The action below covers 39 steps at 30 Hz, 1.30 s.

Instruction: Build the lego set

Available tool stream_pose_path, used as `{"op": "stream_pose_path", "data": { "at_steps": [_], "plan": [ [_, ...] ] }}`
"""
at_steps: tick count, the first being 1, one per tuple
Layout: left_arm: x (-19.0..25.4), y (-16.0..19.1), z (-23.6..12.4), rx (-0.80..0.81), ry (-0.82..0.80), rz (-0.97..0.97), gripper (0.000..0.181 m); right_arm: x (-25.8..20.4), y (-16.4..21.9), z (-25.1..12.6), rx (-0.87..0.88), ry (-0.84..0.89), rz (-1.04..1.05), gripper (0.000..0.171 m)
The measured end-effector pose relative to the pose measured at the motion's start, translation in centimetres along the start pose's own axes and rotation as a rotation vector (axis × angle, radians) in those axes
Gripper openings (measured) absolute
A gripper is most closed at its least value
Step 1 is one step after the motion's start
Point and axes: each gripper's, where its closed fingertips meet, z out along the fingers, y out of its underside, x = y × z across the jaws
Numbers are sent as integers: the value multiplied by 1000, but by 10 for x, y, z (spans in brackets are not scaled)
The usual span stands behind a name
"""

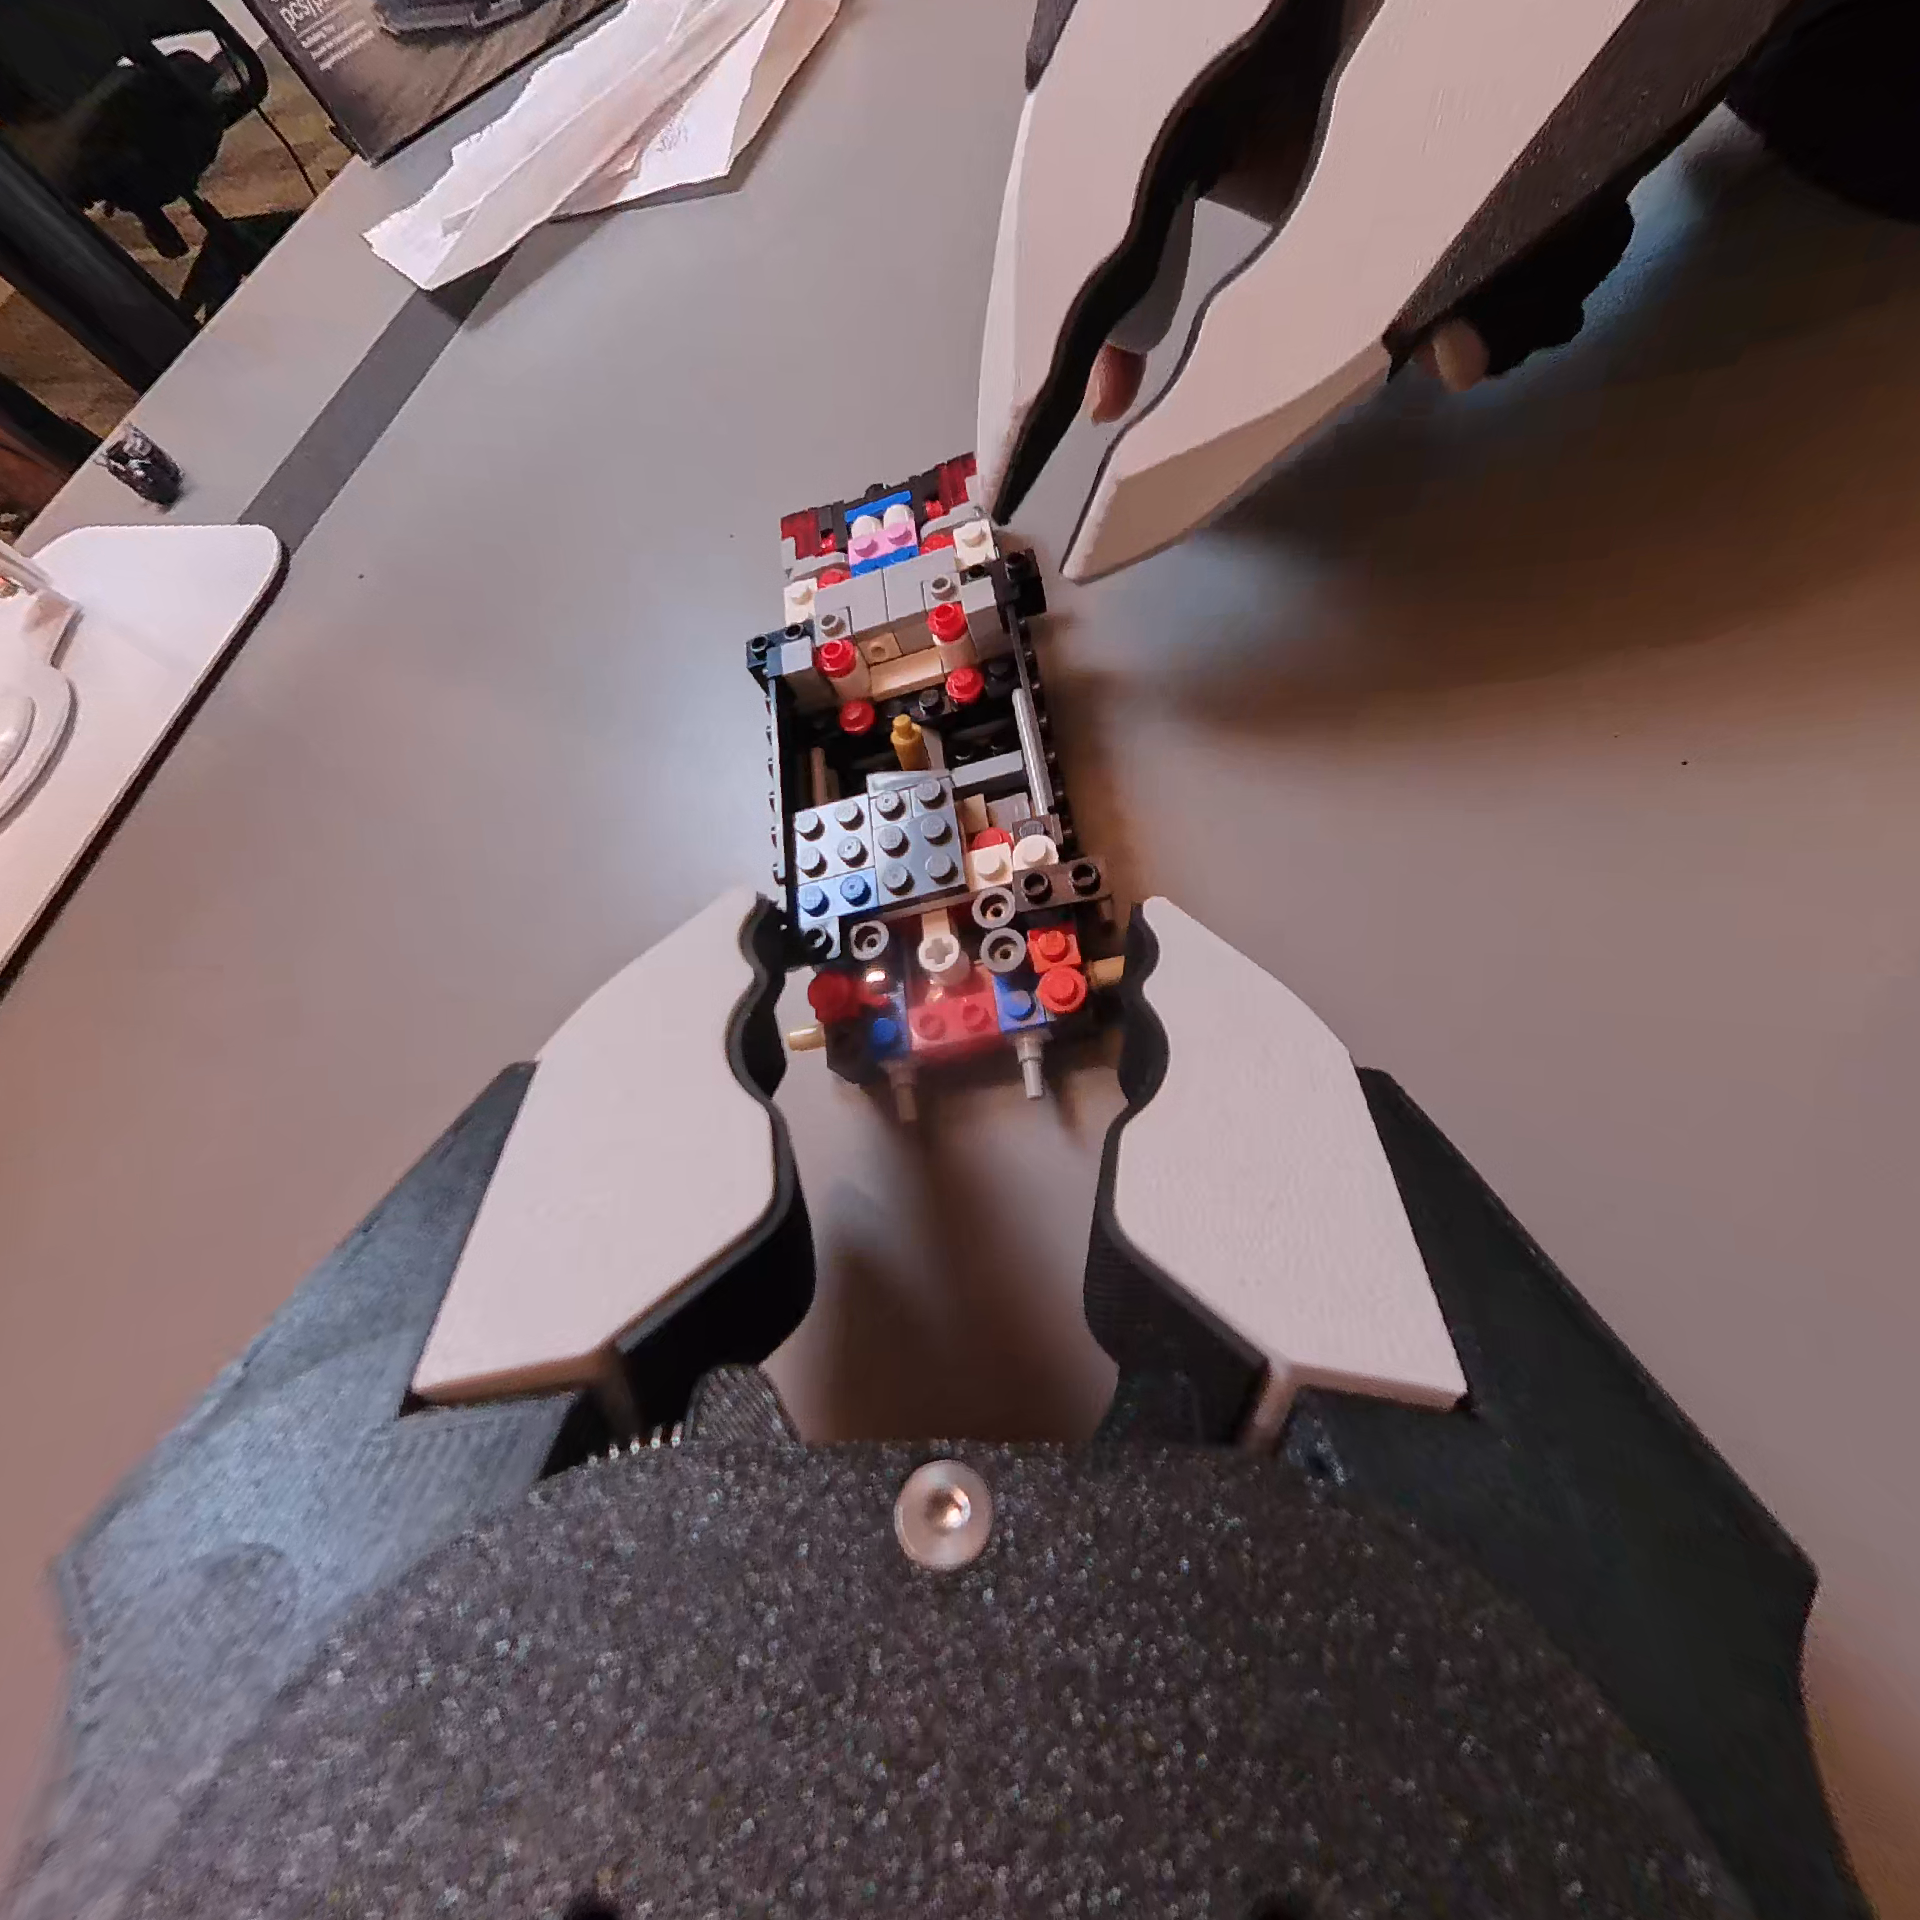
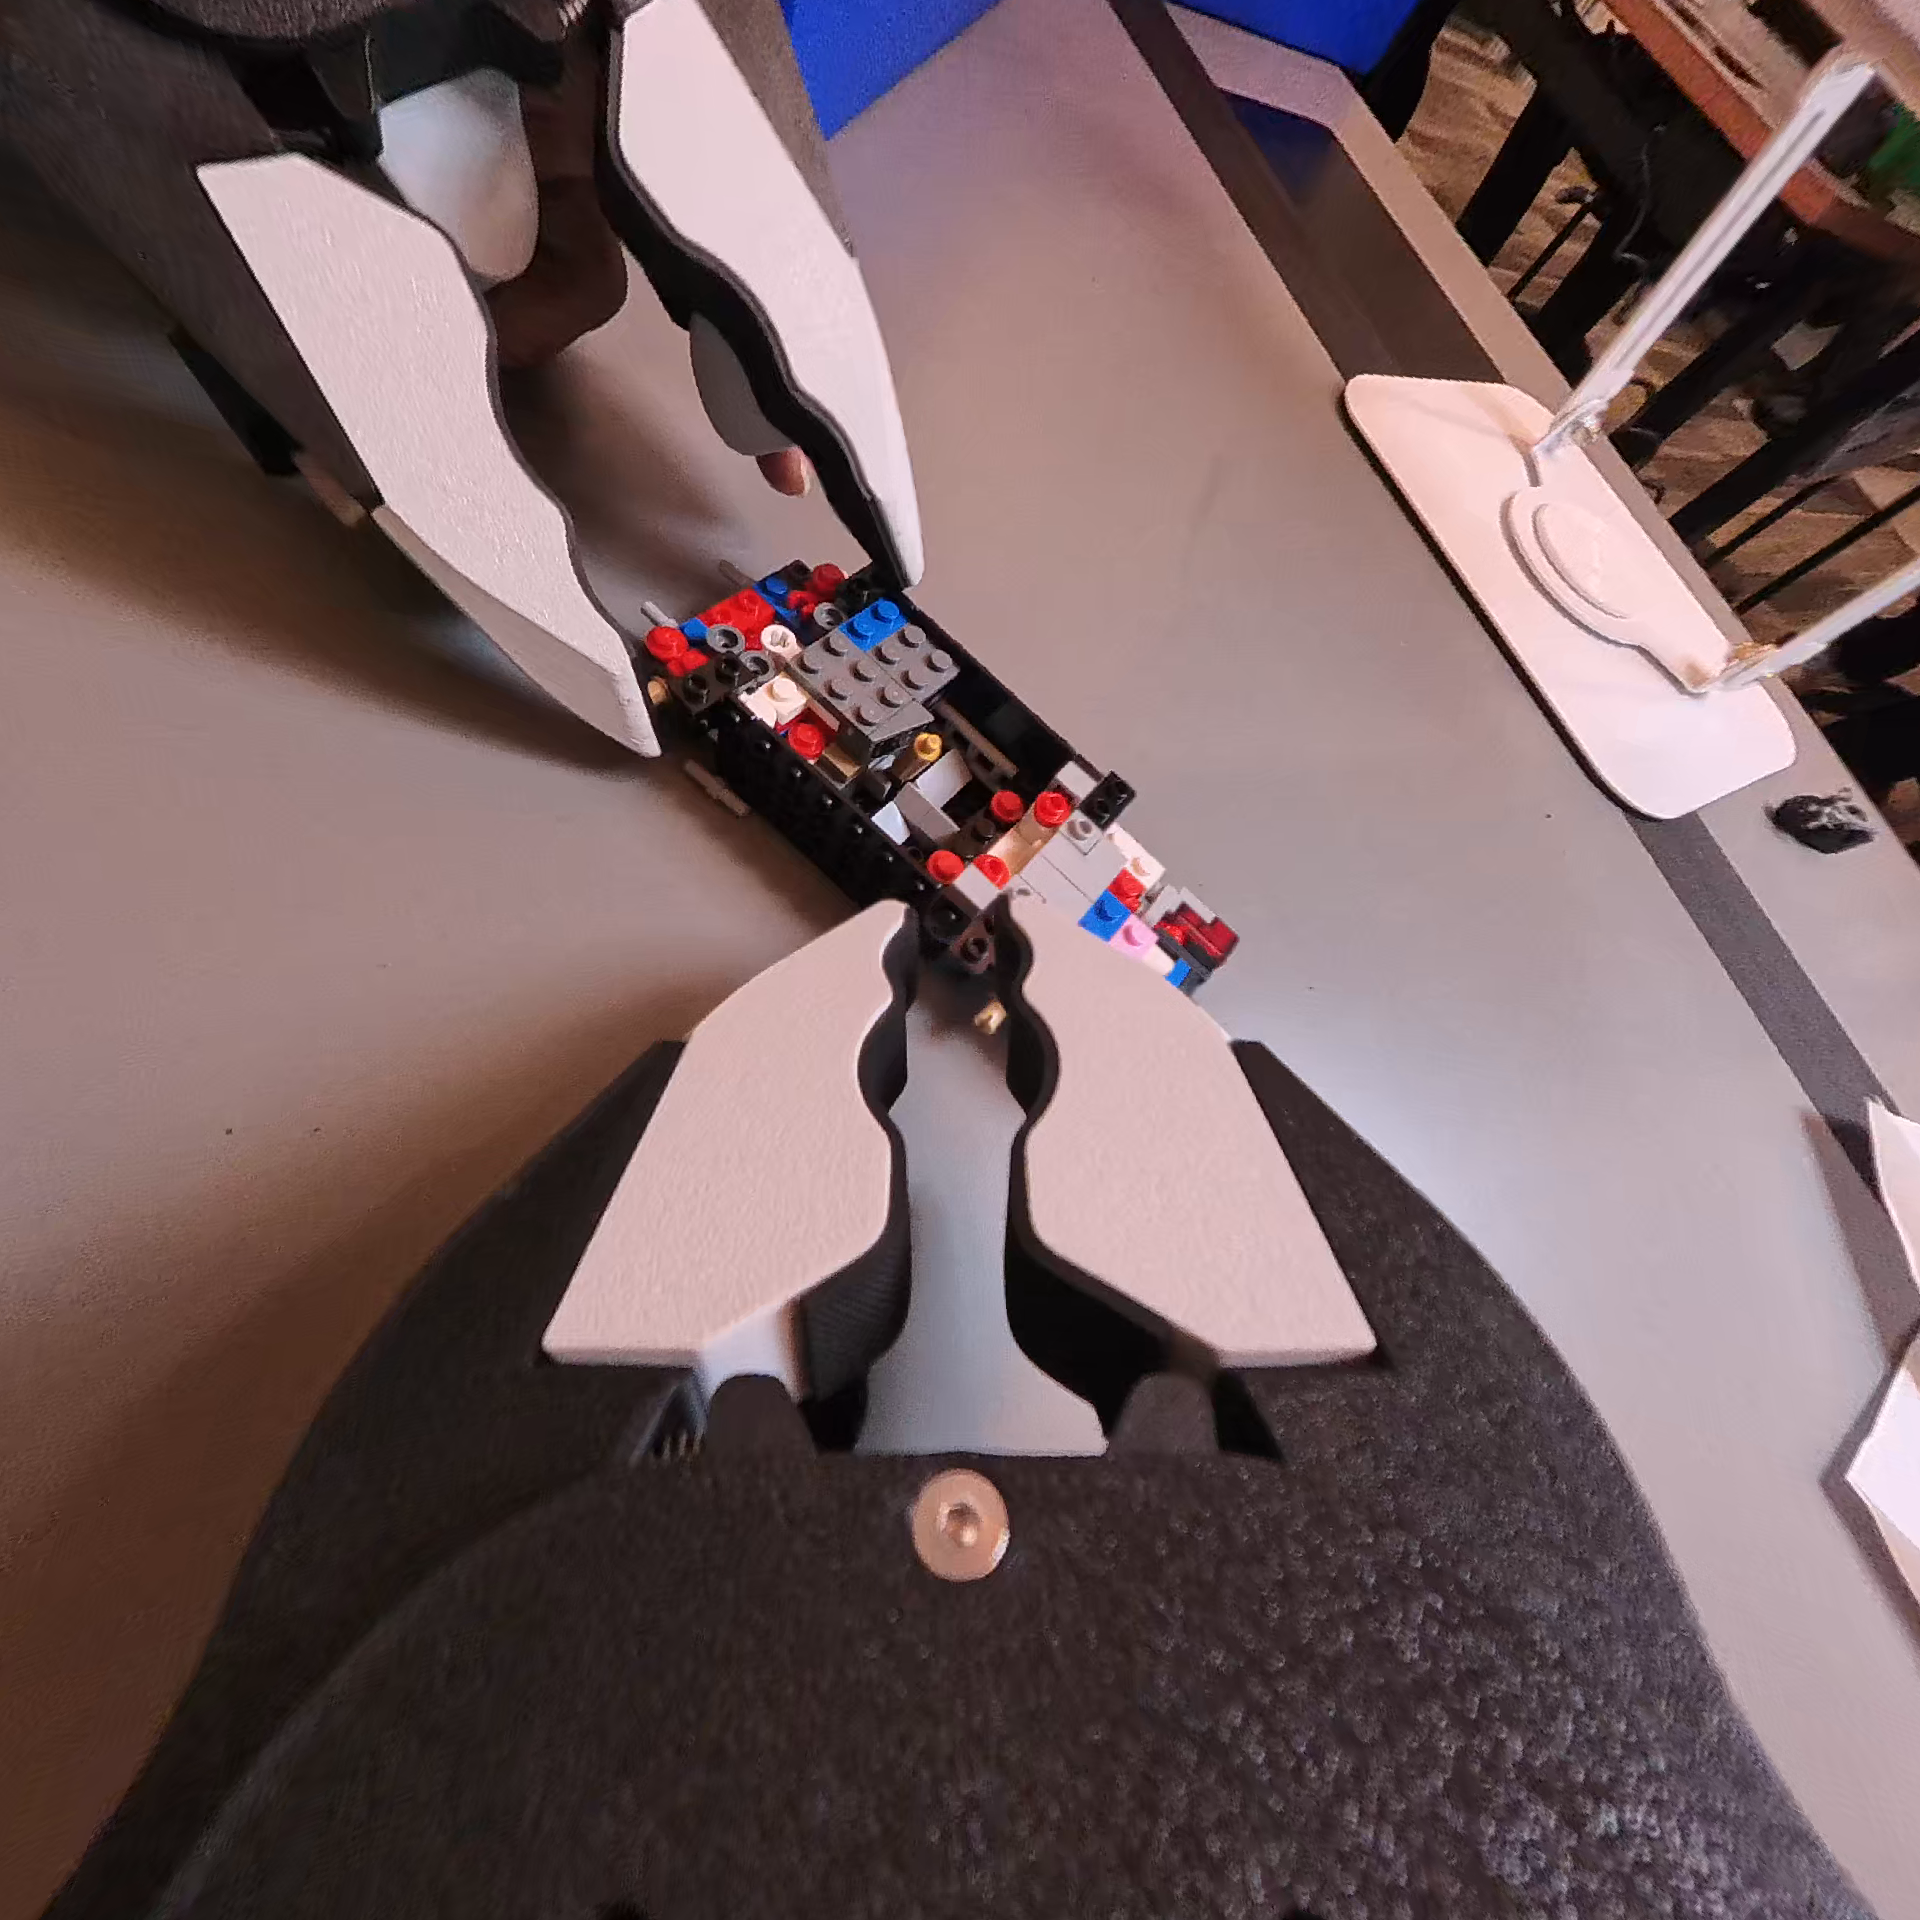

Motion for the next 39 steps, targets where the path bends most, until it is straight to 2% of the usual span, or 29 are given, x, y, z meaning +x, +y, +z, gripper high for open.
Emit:
{"op": "stream_pose_path", "data": {
  "at_steps": [6, 9, 11, 14, 16, 17, 23, 30, 34, 38, 39],
  "plan": [
    [3, -6, -6, 49, 14, 17, 69, -4, 2, 4, -7, -9, -10, 14],
    [-1, -26, -19, 181, 15, -20, 66, 1, -6, -1, 44, 3, 29, 14],
    [-6, -43, -32, 294, 12, -61, 58, 8, -14, -5, 93, 26, 75, 18],
    [-23, -63, -55, 447, -60, -76, 30, 29, -27, -12, 177, 110, 137, 25],
    [-45, -71, -66, 498, -174, -38, 5, 55, -41, -17, 225, 194, 138, 26],
    [-56, -74, -68, 502, -223, -25, 0, 69, -50, -18, 243, 225, 141, 26],
    [-127, -104, -70, 531, -393, -80, 0, 170, -113, -16, 333, 378, 156, 23],
    [-205, -145, -69, 597, -533, -198, 0, 295, -134, 45, 219, 525, 154, 26],
    [-231, -137, -61, 614, -565, -283, 0, 320, -138, 80, 174, 540, 127, 27],
    [-235, -101, -49, 554, -566, -315, 0, 319, -141, 91, 154, 574, 23, 1],
    [-236, -93, -46, 539, -559, -327, 0, 320, -141, 88, 158, 601, 20, 1]
  ]
}}
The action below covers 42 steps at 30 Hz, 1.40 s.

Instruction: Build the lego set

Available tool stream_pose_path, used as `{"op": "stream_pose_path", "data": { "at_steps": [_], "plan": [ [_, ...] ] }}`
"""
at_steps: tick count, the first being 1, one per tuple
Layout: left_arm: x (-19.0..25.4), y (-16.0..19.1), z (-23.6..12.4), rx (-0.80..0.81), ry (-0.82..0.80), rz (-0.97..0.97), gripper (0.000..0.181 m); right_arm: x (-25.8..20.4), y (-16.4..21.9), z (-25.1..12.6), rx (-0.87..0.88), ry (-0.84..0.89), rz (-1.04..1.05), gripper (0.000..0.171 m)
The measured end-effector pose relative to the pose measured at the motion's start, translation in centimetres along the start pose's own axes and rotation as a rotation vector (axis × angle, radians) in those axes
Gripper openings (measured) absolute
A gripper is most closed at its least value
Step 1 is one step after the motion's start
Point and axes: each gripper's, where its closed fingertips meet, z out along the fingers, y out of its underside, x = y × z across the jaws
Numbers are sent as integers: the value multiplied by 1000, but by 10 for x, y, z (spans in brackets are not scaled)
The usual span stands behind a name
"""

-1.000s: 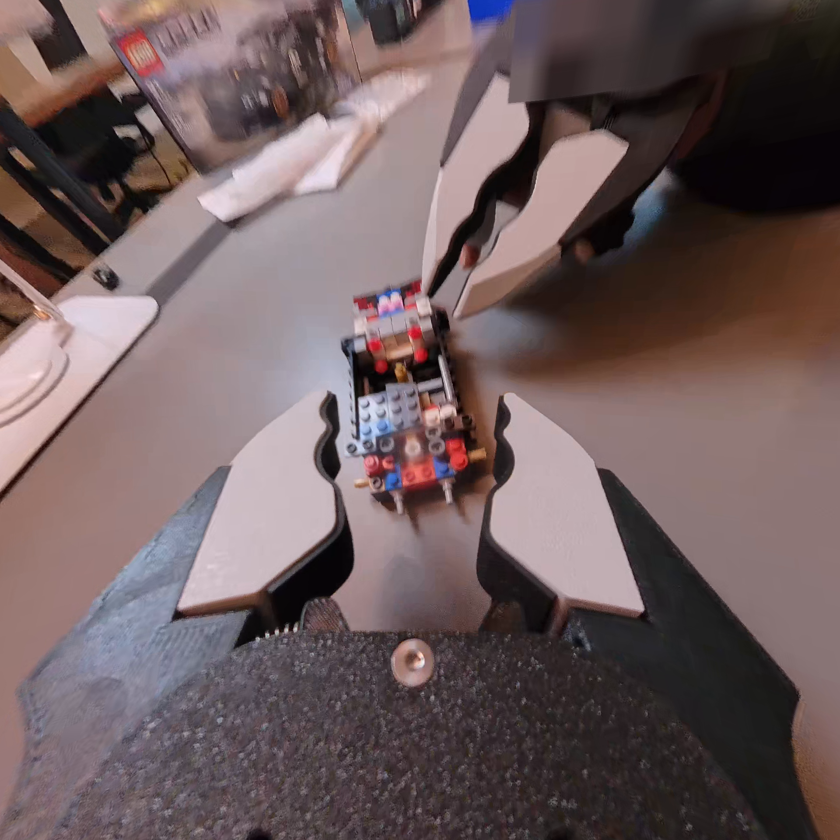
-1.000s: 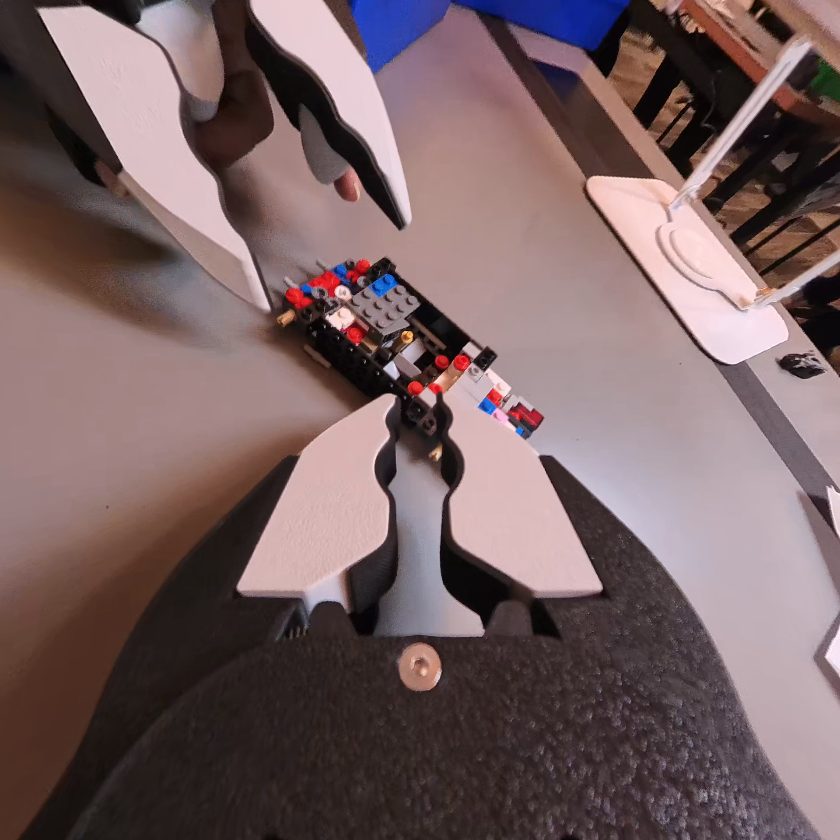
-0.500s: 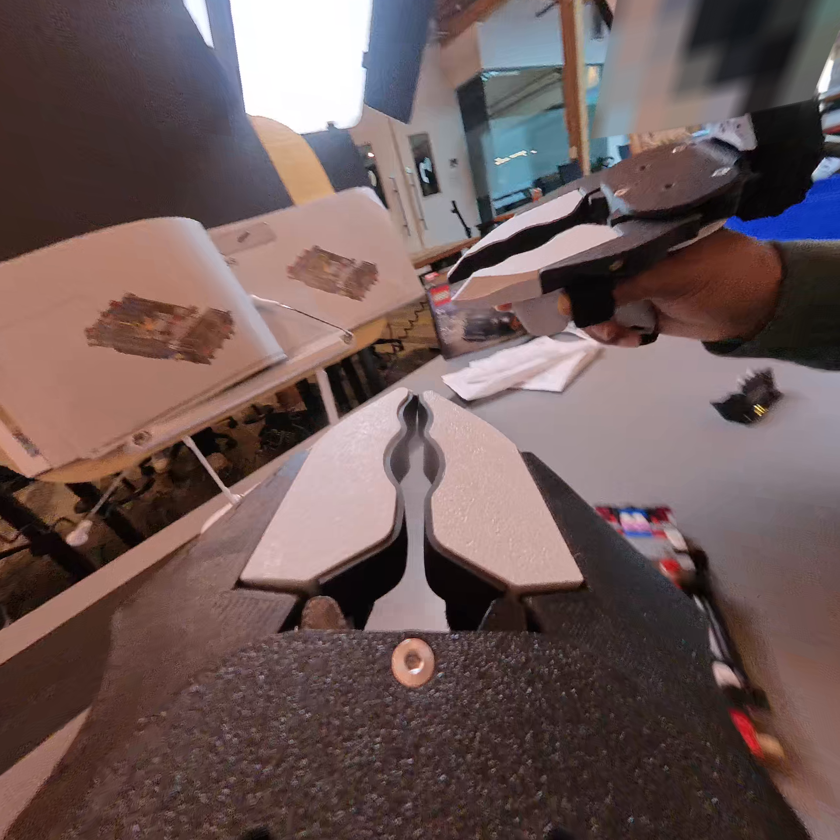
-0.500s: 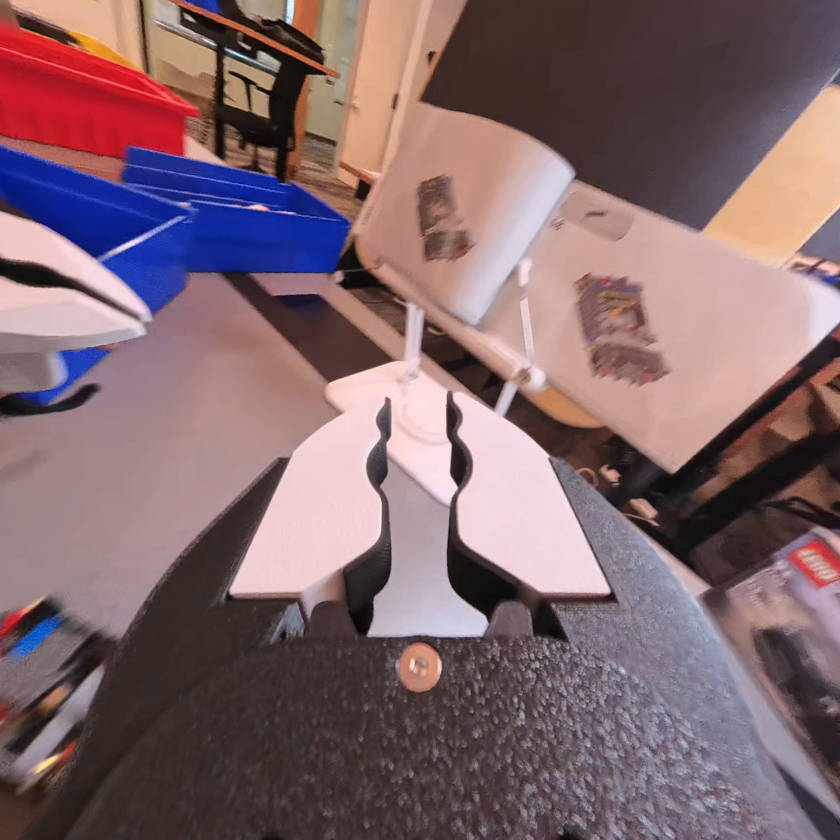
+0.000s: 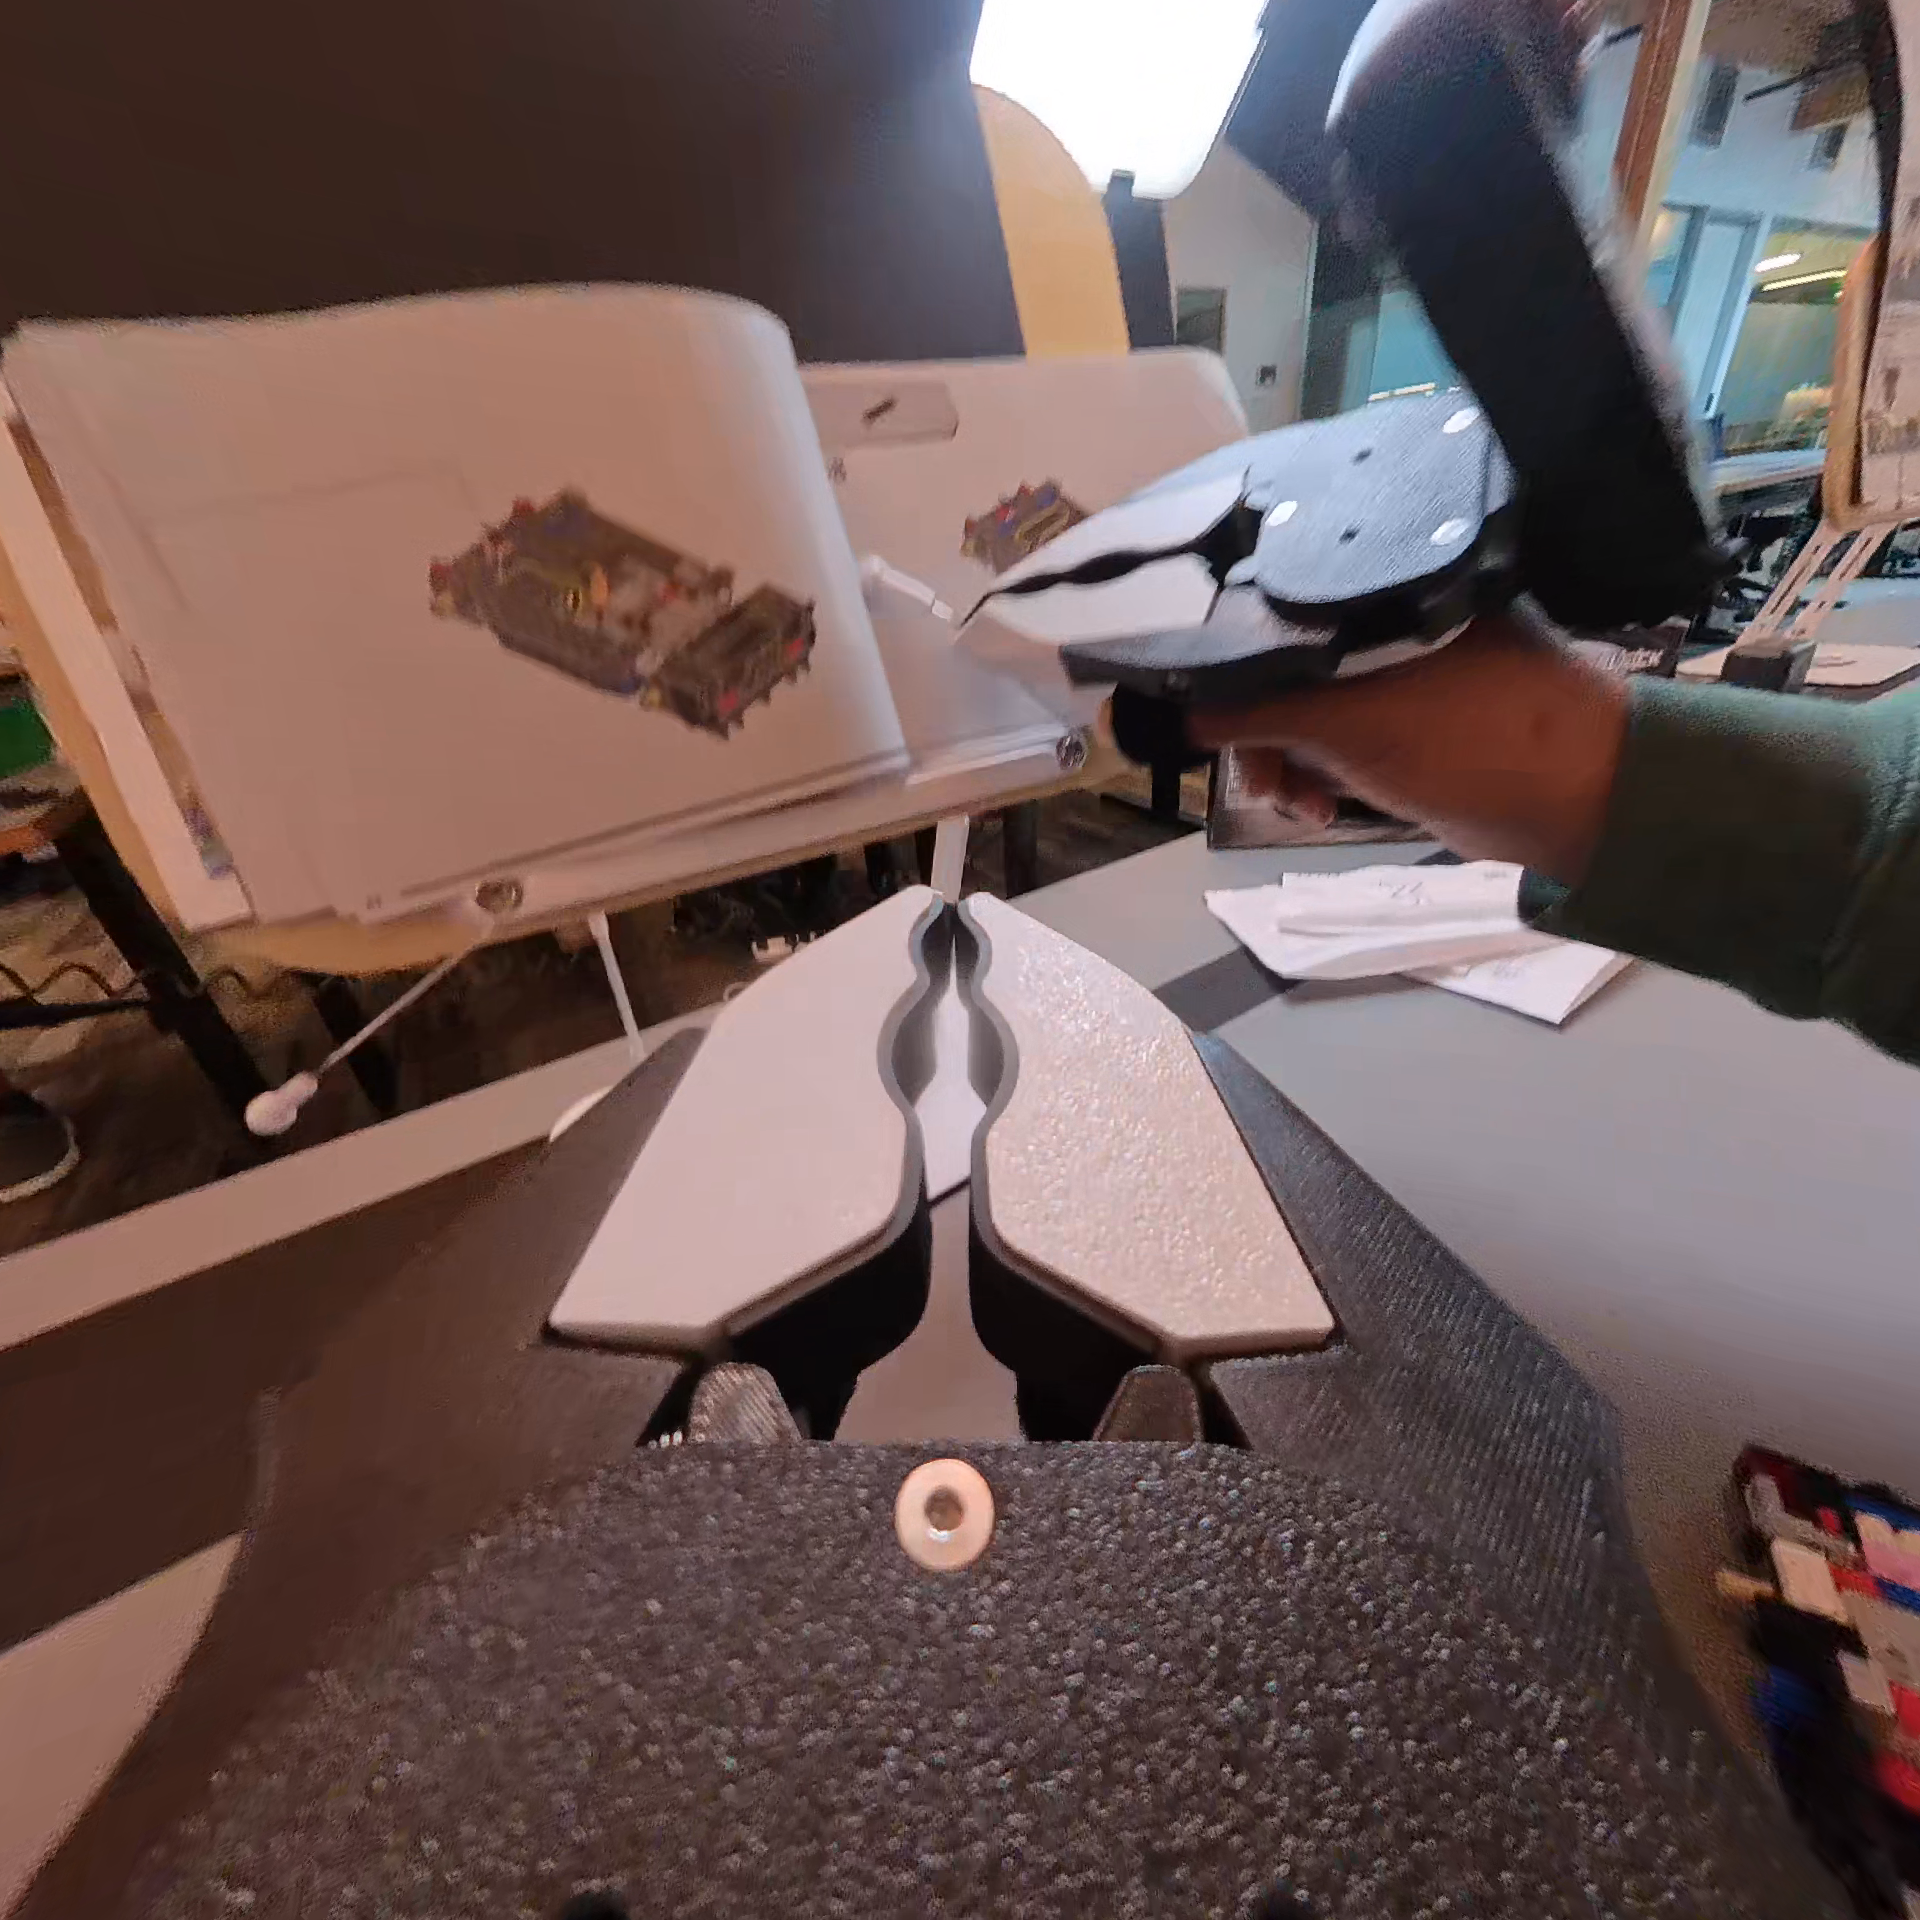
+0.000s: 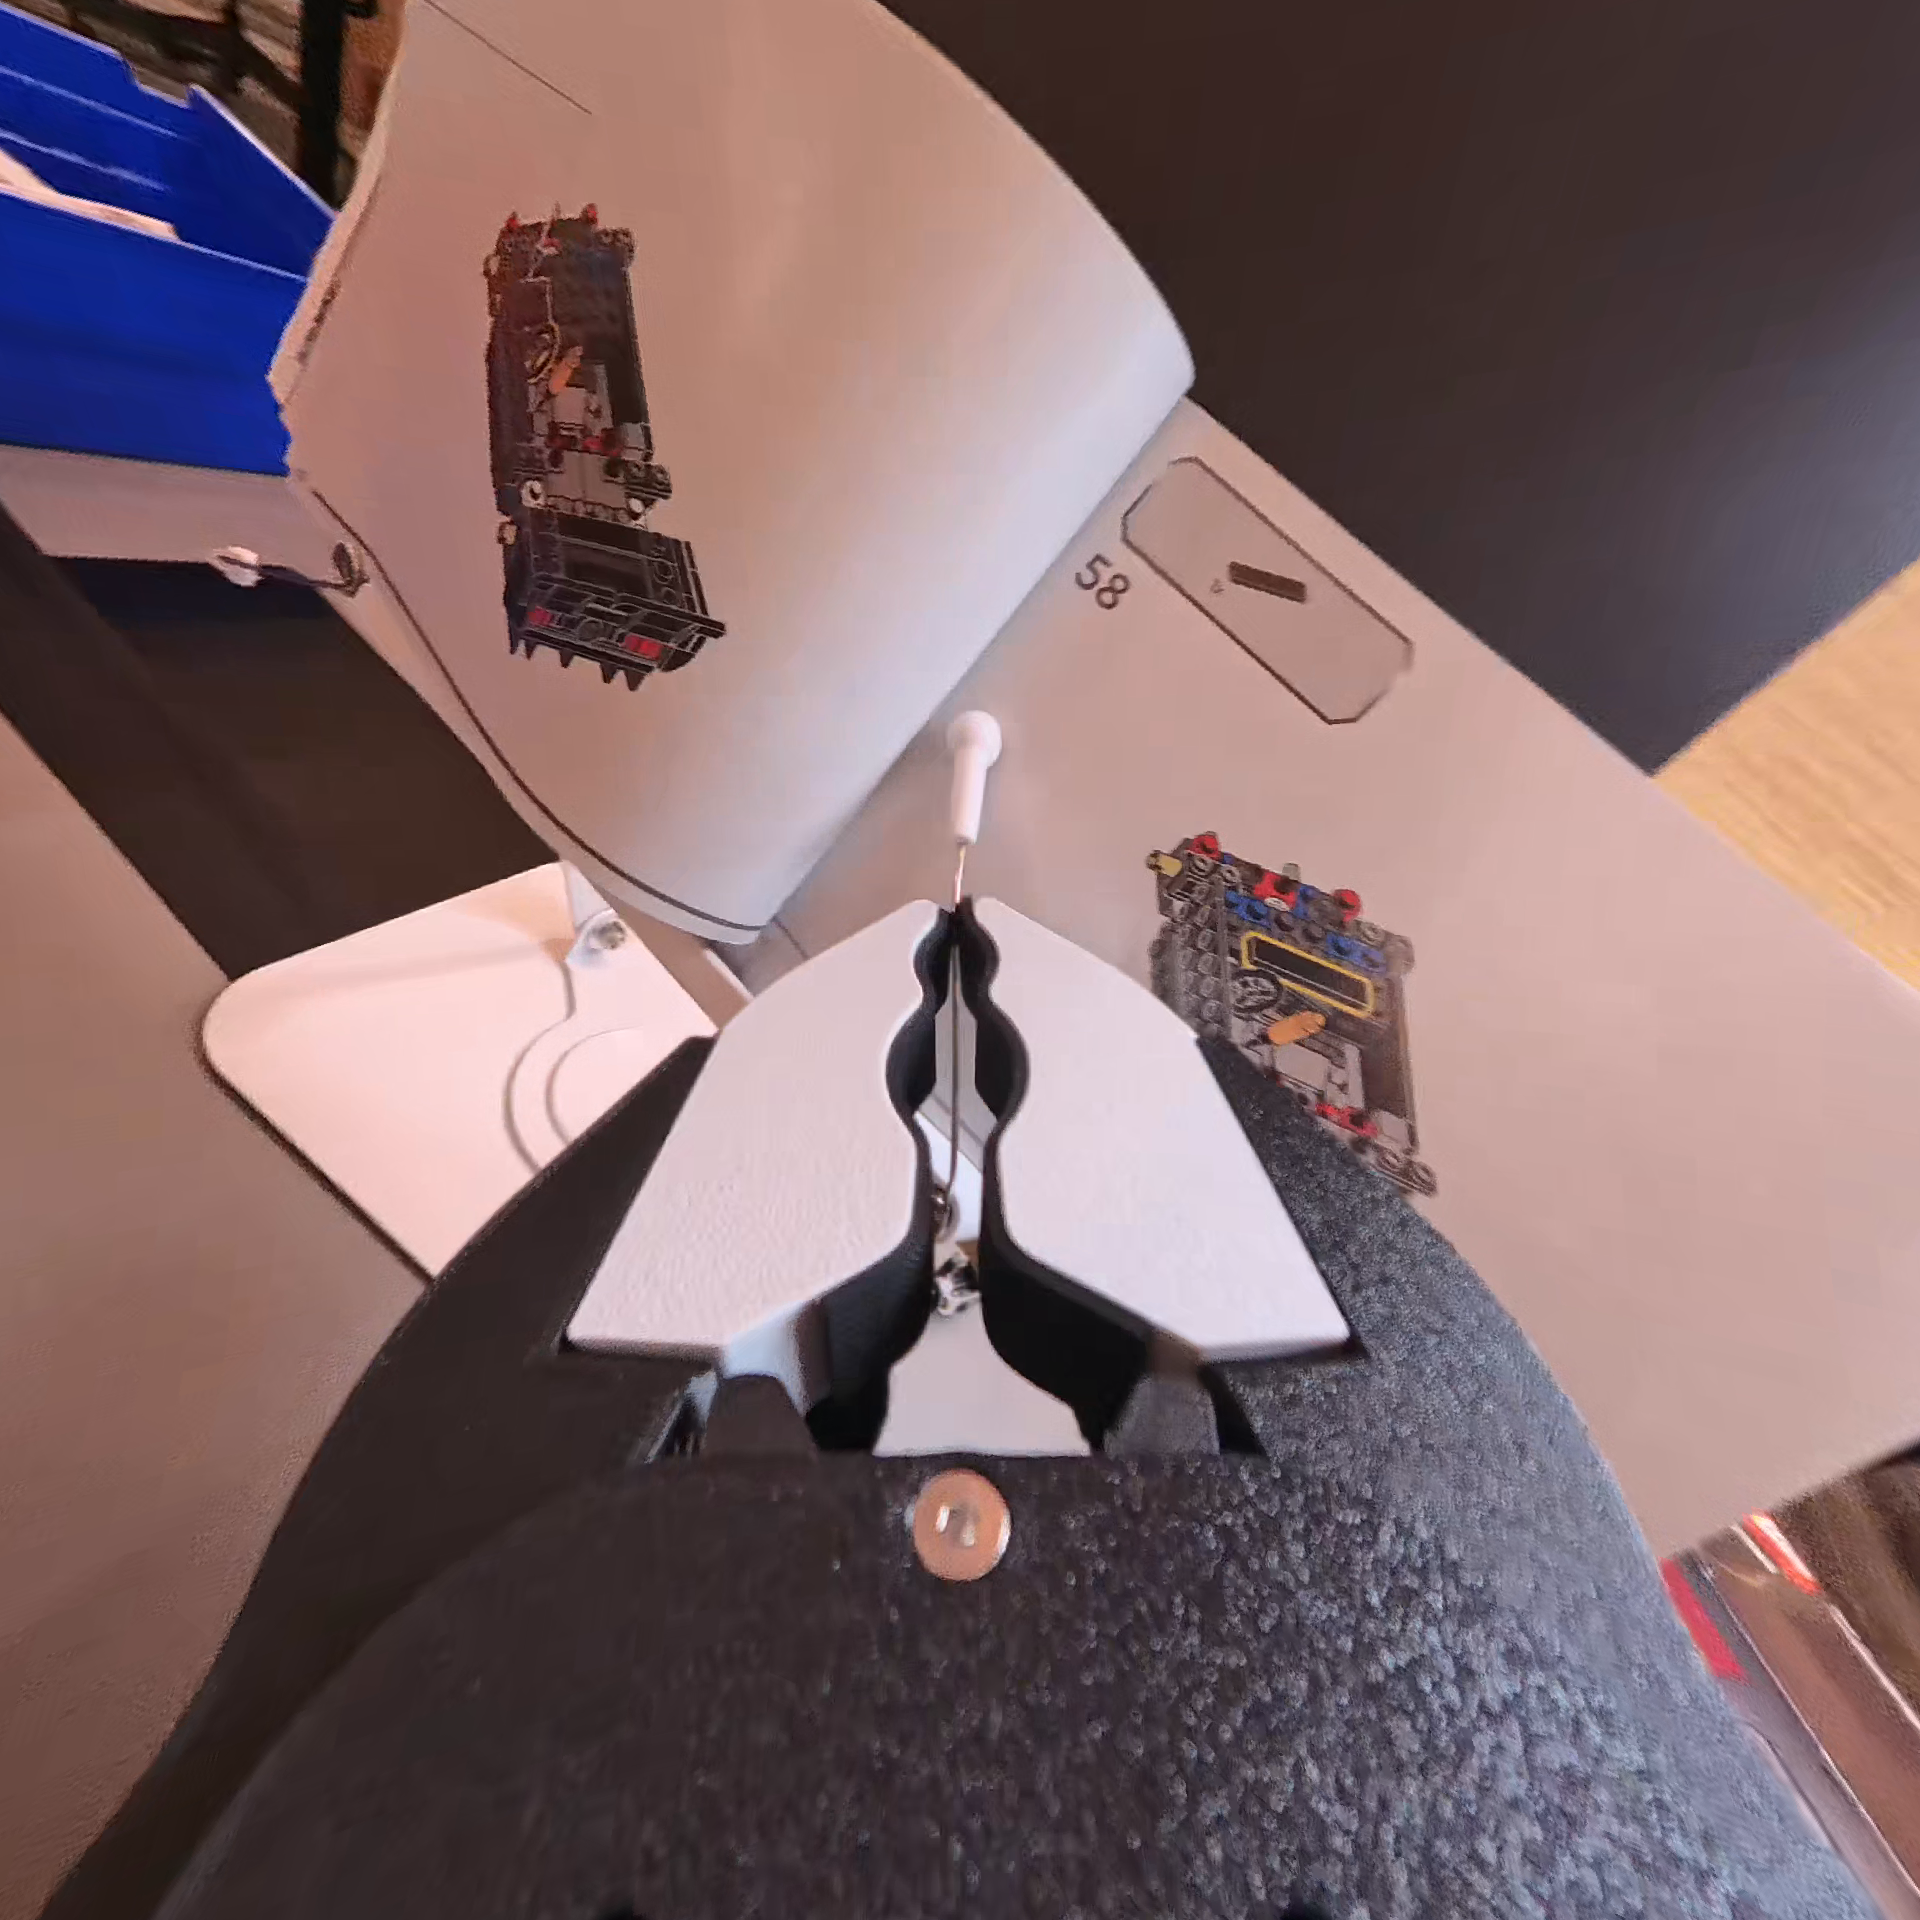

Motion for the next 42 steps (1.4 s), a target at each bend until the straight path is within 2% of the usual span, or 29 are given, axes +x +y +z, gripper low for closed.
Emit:
{"op": "stream_pose_path", "data": {
  "at_steps": [3, 9, 18, 20, 26, 30, 33, 37, 42],
  "plan": [
    [-8, 13, -1, -31, -7, -30, 0, 17, 3, -9, 30, 85, 92, 2],
    [-4, 9, 6, -23, -1, -37, 0, 43, 27, -27, 57, 176, 302, 4],
    [5, 15, 4, -39, 8, -30, 0, 42, 61, -45, 74, 185, 595, 8],
    [9, 19, 5, -49, 17, -18, 0, 40, 67, -48, 55, 197, 582, 0],
    [13, 26, 7, -67, 29, -20, 0, 31, 69, -64, 37, 172, 538, 1],
    [15, 30, 8, -78, 42, -25, 0, 35, 42, -66, 116, 176, 359, 6],
    [20, 31, 8, -81, 57, -21, 0, 36, 37, -53, 72, 174, 255, 8],
    [23, 29, 6, -74, 68, -11, 0, 42, 59, -41, -48, 182, 334, 6],
    [19, 29, 6, -72, 69, -29, 0, 42, 68, -43, -64, 194, 366, 5]
  ]
}}
